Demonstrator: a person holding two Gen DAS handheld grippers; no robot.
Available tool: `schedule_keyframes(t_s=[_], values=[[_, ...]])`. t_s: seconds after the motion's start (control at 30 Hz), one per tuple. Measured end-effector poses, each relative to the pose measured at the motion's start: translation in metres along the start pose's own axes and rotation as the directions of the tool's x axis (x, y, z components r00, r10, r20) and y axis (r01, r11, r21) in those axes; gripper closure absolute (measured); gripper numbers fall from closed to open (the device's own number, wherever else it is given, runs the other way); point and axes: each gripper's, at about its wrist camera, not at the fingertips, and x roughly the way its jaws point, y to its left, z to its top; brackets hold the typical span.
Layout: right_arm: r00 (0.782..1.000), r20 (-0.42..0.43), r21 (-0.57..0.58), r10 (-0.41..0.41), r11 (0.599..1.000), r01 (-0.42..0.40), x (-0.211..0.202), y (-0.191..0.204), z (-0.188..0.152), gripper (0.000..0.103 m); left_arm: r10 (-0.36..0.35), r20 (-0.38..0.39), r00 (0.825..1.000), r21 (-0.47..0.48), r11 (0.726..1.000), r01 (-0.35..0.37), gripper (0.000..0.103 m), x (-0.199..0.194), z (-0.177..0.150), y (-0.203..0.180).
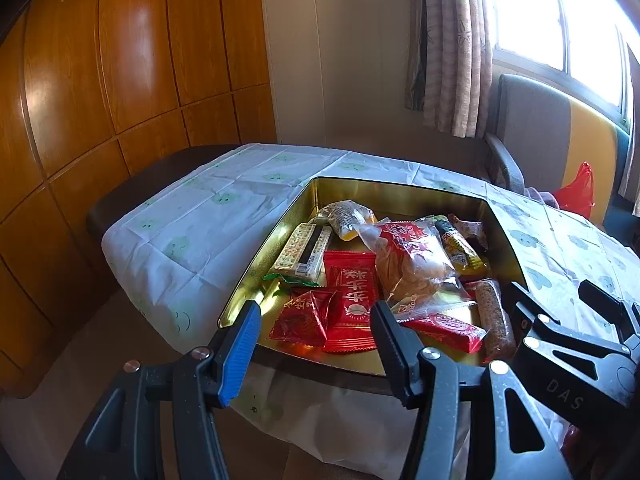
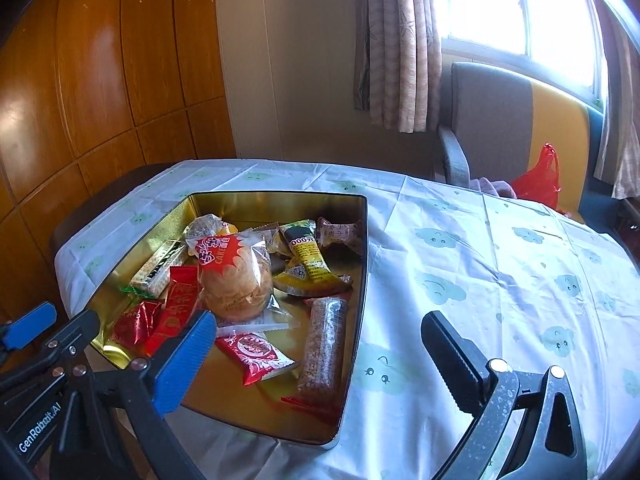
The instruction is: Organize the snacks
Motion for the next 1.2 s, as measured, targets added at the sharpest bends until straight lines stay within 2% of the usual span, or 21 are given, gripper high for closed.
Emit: schedule_keyframes(t_s=[0.43, 1.2], values=[[1.000, -0.002, 0.003, -0.012, 1.000, 0.012, 0.0010, -0.0021, -0.0009, 0.000, 0.029, 0.014, 0.999, 0.024, 0.999, -0.029, 0.045, -0.0003, -0.0006, -0.0017], [1.000, -0.008, 0.007, -0.016, 1.000, 0.016, 0.0024, -0.0033, -0.0016, 0.000, 0.034, 0.021, 0.999, 0.020, 0.999, -0.034, 0.045, -0.0017, -0.0006, -0.0003]])
